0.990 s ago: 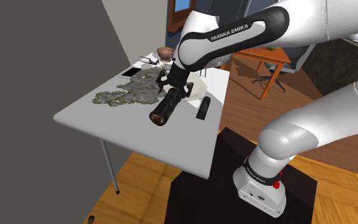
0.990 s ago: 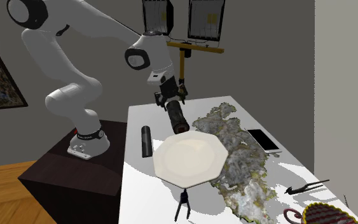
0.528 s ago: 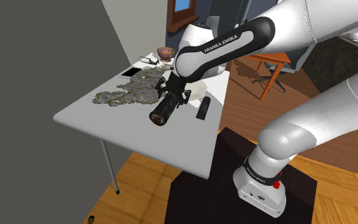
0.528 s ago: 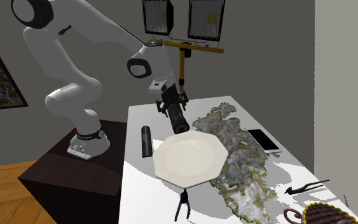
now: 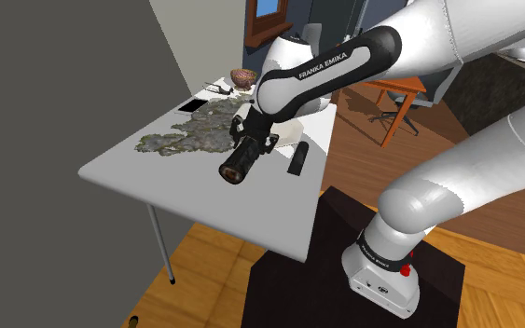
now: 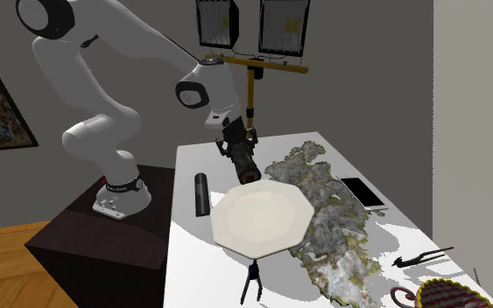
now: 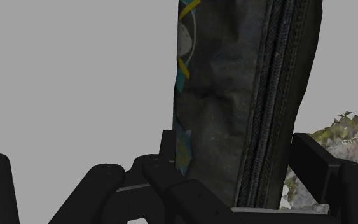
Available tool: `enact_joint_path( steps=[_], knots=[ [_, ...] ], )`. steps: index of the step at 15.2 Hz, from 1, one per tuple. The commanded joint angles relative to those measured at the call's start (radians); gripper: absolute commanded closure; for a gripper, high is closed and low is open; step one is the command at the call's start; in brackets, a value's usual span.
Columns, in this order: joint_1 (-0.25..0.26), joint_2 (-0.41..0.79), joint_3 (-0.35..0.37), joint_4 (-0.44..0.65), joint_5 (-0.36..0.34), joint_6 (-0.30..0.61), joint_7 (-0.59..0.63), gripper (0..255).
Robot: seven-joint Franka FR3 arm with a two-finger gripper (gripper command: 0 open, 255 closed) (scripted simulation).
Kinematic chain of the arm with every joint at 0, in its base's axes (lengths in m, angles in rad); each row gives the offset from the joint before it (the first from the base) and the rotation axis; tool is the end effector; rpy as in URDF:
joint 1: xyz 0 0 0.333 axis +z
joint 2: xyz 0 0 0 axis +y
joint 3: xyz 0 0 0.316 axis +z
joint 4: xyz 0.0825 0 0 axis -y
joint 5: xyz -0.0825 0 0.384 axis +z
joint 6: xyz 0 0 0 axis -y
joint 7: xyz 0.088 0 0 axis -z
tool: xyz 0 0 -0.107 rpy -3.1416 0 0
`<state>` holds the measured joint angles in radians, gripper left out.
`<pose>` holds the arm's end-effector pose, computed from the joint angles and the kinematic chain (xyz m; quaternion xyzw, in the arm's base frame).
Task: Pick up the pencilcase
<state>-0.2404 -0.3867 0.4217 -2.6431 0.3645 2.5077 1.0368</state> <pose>0.4143 0.0691 0.3822 -0.8363 0.5333 -0.0716 0.1049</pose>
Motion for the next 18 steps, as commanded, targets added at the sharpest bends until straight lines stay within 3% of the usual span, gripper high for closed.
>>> enact_joint_path(
  steps=[1, 3, 18],
  knots=[
    [0.000, 0.003, 0.001, -0.001, 0.000, 0.001, 0.000, 255],
    [0.000, 0.004, -0.001, -0.001, 0.000, 0.003, -0.002, 255],
    [-0.009, -0.114, -0.040, 0.121, -0.031, -0.235, 0.020, 255]
  ],
)
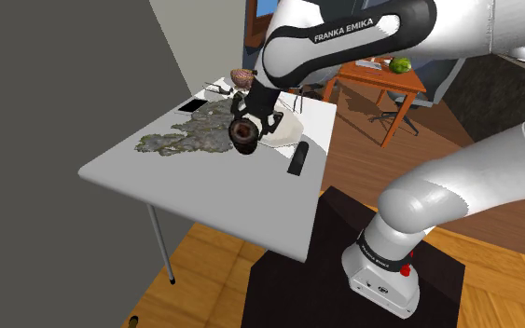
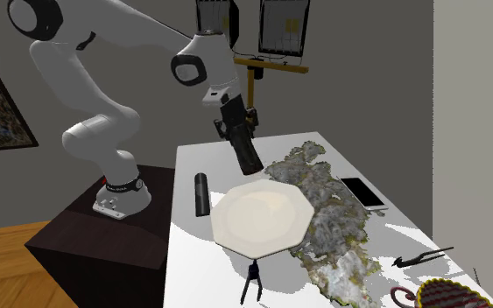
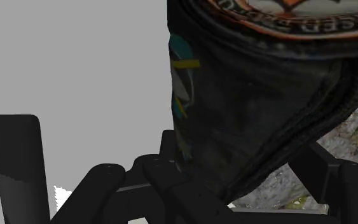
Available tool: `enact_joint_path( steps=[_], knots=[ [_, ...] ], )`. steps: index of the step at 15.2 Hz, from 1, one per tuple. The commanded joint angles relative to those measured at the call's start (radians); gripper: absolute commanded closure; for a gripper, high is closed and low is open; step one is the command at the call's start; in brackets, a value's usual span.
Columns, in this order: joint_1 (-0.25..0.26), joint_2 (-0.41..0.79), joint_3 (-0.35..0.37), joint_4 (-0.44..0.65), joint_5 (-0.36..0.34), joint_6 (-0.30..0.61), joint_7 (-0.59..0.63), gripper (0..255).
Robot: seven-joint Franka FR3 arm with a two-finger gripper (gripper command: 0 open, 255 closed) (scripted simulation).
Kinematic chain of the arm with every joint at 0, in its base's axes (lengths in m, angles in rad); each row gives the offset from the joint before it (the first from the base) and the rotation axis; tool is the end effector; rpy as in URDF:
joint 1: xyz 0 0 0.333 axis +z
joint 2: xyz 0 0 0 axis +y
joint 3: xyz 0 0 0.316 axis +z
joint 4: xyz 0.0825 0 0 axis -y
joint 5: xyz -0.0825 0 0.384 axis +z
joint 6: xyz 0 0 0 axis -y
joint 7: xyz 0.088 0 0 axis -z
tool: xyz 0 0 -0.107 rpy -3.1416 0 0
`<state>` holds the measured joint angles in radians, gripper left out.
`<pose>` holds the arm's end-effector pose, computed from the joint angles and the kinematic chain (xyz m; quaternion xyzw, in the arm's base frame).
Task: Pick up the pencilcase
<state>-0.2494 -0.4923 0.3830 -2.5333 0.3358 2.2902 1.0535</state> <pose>0.4148 0.0674 0.4531 -0.8366 0.5333 -0.0703 0.1042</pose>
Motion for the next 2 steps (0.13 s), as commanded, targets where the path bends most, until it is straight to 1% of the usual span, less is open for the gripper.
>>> enact_joint_path(
  steps=[1, 2],
  knots=[
    [0.000, -0.009, -0.002, 0.012, -0.002, -0.020, 0.004, 255],
    [0.000, -0.009, -0.002, 0.012, -0.002, -0.020, 0.004, 255]
  ],
)
